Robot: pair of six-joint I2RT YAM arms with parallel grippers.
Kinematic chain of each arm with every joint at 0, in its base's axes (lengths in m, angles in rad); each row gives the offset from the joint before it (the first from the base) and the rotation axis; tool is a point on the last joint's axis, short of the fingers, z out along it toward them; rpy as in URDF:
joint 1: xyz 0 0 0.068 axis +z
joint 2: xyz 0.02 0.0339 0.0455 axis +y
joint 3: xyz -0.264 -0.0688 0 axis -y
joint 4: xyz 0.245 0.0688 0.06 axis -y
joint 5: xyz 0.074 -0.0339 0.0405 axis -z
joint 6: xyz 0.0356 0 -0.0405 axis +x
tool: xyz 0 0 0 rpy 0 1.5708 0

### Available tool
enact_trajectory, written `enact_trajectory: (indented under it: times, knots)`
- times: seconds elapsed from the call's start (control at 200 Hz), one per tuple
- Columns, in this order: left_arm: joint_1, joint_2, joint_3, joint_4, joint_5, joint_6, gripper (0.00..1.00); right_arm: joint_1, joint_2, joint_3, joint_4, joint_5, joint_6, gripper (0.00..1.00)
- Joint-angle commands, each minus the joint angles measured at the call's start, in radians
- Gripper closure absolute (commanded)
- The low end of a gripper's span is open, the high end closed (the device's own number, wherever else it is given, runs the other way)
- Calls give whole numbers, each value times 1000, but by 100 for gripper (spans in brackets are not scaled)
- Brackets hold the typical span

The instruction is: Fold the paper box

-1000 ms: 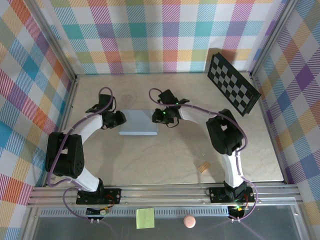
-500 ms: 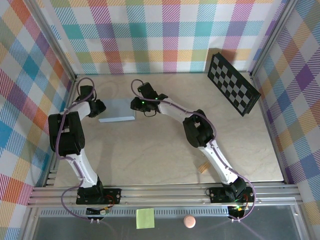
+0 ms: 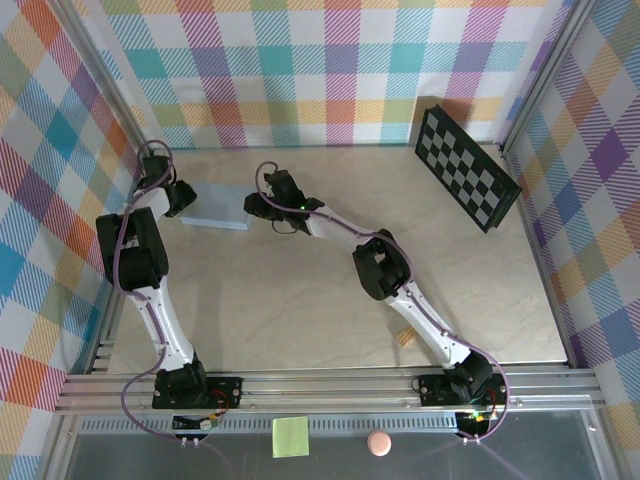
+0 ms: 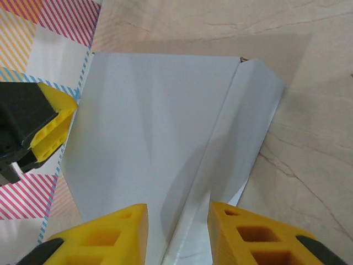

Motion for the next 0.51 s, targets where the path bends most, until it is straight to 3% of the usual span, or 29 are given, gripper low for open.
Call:
enact_trajectory:
  times: [0.0, 0.32, 0.5]
  knots:
    - [-21, 27, 17, -105, 119, -11, 67, 66, 29, 46, 107, -35, 6, 63]
    - [-15, -9, 29, -175, 74, -39, 54, 62, -25, 54, -1, 16, -77, 38]
    - [-15, -63, 1, -196, 52, -37, 41, 52, -75, 39, -89, 9, -108, 25]
